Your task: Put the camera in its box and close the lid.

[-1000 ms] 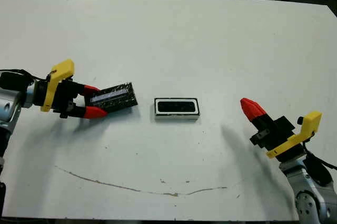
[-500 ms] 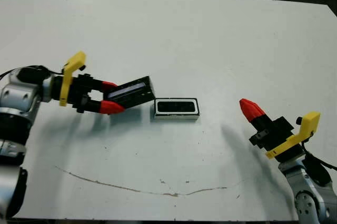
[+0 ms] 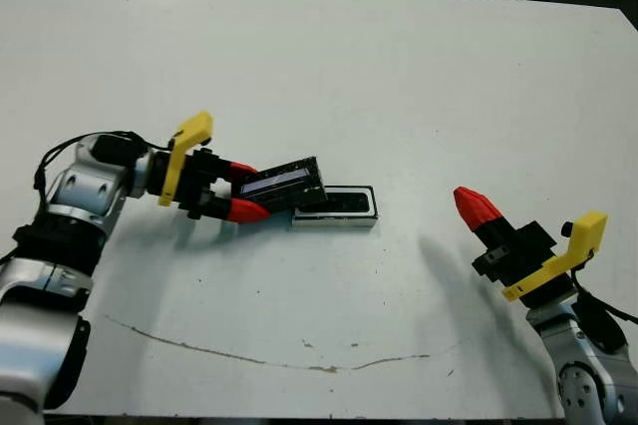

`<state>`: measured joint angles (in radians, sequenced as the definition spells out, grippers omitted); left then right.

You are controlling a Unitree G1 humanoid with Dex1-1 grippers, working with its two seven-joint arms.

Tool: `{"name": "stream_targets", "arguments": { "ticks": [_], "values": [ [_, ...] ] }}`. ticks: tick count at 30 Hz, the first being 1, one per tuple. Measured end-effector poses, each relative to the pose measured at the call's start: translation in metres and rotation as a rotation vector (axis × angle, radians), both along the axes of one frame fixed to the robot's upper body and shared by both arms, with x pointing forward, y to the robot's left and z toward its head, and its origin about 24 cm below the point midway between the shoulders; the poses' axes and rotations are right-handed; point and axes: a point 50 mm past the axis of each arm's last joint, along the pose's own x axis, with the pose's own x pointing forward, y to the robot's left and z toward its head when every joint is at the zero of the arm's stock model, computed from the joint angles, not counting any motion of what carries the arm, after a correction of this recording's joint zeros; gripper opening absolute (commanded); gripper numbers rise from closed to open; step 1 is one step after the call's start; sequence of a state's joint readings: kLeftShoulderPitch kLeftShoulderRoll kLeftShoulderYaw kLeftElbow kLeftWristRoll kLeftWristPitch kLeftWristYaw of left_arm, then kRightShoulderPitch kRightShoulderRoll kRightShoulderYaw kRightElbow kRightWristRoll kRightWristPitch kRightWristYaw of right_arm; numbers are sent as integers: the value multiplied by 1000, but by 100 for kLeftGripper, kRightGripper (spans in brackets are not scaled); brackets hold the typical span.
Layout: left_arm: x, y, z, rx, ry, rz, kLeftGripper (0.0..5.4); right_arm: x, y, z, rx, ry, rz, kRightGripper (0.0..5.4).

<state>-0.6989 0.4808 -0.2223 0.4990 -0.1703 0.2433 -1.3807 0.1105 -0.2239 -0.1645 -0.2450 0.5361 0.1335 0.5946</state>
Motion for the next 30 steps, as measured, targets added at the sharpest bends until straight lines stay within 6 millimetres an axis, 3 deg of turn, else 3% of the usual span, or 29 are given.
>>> {"name": "stream_targets", "arguments": {
  "ticks": [9,30],
  "values": [
    [-6,-15,5,101,-123,-7,317,0,0,0,0,0,0,0],
    [-12,-25,2,141,5,-41,317,-1,0,-1,-2,4,-5,0]
  ]
}}
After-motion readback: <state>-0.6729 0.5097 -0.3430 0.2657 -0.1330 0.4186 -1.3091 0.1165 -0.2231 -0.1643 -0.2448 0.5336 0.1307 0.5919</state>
